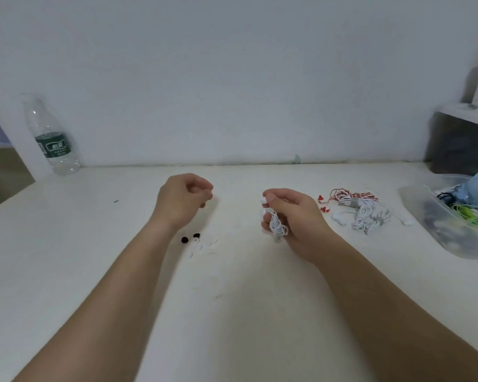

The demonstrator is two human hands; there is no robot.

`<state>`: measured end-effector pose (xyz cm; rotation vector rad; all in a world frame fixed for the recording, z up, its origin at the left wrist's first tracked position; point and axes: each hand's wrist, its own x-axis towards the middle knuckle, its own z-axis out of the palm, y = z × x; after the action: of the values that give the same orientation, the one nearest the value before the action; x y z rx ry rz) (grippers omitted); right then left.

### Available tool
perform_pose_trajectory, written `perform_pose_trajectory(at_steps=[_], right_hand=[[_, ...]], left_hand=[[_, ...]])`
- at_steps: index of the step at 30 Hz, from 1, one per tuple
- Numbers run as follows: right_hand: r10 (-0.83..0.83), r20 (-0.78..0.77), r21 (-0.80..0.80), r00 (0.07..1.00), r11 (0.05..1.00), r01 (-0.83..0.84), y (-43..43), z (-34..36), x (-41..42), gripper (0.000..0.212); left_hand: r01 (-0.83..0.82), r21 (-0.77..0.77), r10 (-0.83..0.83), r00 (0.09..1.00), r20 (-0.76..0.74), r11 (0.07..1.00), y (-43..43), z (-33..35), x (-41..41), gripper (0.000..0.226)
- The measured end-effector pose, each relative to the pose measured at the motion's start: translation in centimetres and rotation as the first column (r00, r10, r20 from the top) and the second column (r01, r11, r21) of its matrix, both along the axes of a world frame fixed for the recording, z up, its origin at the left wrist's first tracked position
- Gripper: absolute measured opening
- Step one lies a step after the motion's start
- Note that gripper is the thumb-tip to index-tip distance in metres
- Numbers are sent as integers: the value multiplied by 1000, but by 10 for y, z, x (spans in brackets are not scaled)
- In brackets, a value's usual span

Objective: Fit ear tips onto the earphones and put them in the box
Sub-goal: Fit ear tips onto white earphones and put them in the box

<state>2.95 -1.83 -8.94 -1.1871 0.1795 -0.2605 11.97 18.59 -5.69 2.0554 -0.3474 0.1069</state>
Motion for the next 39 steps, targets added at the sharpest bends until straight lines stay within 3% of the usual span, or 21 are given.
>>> perform_pose_trajectory(at_steps=[6, 13, 17, 22, 29, 33, 39], right_hand=[[67, -18, -125, 998, 990, -69, 19, -4, 3, 8], [90, -5, -207, 996, 974, -89, 28, -6, 2, 7], [100, 20, -239, 995, 967, -92, 28, -8, 0, 7], [91, 27, -217, 996, 973, -83, 27, -9, 0, 7], [90, 25, -206, 996, 975, -83, 28, -10, 0, 8], [90, 20, -165, 996, 983, -85, 27, -11, 0, 8], [78, 29, -142, 997, 987, -73, 27, -10, -2, 8]], left_hand=[[110, 325, -73, 990, -122, 939, 32, -13, 10, 14], [344, 373, -308, 939, -153, 862, 27, -6, -14, 6], [384, 383, -316, 921, -228, 840, 19, -6, -19, 7], [372, 423, -310, 927, -210, 827, 16, -7, -18, 9], [322, 251, -287, 944, -164, 913, 8, -6, -23, 8], [243, -11, -244, 968, -67, 970, 2, -6, -26, 12], [206, -360, -280, 945, -168, 910, -6, -14, -27, 19]])
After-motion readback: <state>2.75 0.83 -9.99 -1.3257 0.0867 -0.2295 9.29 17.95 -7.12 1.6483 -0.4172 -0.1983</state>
